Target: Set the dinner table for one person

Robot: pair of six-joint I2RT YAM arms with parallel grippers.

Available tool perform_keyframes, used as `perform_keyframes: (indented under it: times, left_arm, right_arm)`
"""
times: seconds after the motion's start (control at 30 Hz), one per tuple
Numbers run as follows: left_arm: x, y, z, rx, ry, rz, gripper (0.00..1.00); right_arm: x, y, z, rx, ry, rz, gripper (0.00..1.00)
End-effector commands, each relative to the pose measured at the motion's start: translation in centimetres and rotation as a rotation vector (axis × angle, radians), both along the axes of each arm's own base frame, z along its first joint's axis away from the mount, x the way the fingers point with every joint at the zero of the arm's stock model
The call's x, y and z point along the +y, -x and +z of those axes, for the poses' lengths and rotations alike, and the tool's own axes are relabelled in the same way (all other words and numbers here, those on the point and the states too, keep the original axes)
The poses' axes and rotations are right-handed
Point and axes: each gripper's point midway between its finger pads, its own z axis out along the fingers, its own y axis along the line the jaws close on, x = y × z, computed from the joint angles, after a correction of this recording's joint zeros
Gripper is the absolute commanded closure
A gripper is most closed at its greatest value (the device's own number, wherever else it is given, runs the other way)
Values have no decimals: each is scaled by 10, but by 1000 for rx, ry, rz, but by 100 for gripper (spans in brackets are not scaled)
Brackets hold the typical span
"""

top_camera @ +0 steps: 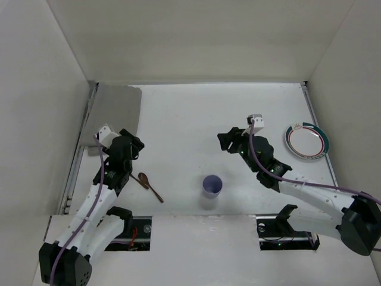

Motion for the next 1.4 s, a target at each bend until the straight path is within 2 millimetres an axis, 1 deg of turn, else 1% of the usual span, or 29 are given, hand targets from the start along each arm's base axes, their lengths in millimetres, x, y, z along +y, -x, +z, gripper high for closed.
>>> perform_keyframes:
  times: [0.0, 0.1, 0.13, 0.17, 0.2, 0.23, 0.27, 0.3, 0.33, 0.37, 0.47, 0.57, 0.63, 0.7, 0.77, 0.87, 1.0, 1.13, 1.3, 1.37]
  left_arm:
    - [3, -11, 26, -89, 18, 9, 43]
    - [10, -22, 24, -128, 16, 52, 49]
    - [11, -27, 21, -125, 14, 61, 55]
    - [14, -31, 19, -114, 3, 73, 65]
    - [17, -34, 17, -104, -5, 87, 74]
    - [24, -38, 15, -93, -2, 115, 90]
    - [31, -42, 16, -90, 3, 141, 95]
    - [39, -46, 16, -85, 6, 171, 96]
    - [47, -50, 17, -85, 10, 198, 95]
    - [56, -53, 17, -82, 16, 231, 91]
    - [93, -58, 4, -49, 34, 357, 72]
    - [127, -59, -9, -20, 57, 453, 57]
    - [146, -62, -12, -12, 50, 499, 51]
    - [165, -67, -14, -12, 47, 536, 49]
    - [181, -74, -19, 2, 53, 557, 49]
    - [198, -79, -40, 46, 99, 573, 53]
    - [204, -93, -52, 56, 169, 544, 55]
    - [212, -97, -65, 86, 182, 558, 57]
    - [224, -105, -73, 114, 140, 567, 63]
    - [229, -105, -77, 123, 109, 578, 64]
  right_arm:
    - [9, -4, 17, -45, -50, 13, 47]
    - [17, -2, 13, -20, -58, 50, 72]
    - [20, -1, 11, -12, -56, 63, 80]
    - [22, 0, 10, 0, -52, 75, 86]
    - [24, 0, 8, 10, -49, 82, 88]
    - [25, 0, 7, 20, -44, 86, 90]
    - [26, 0, 6, 22, -42, 87, 91]
    - [27, 0, 4, 27, -38, 90, 91]
    - [27, -1, 2, 32, -34, 90, 91]
    - [28, -2, 0, 39, -28, 90, 90]
    - [31, -3, -7, 55, -16, 95, 89]
    - [34, -4, -10, 64, -10, 103, 89]
    - [34, -4, -9, 64, -11, 107, 87]
    - [36, -2, -8, 63, -13, 118, 87]
    - [39, -1, -9, 68, -14, 130, 86]
    - [43, 0, -12, 76, -9, 146, 85]
    - [50, 2, -16, 89, -2, 168, 85]
    - [53, 3, -17, 93, -1, 184, 85]
    - [54, 5, -17, 93, 2, 190, 85]
    - [57, 7, -17, 91, 7, 199, 85]
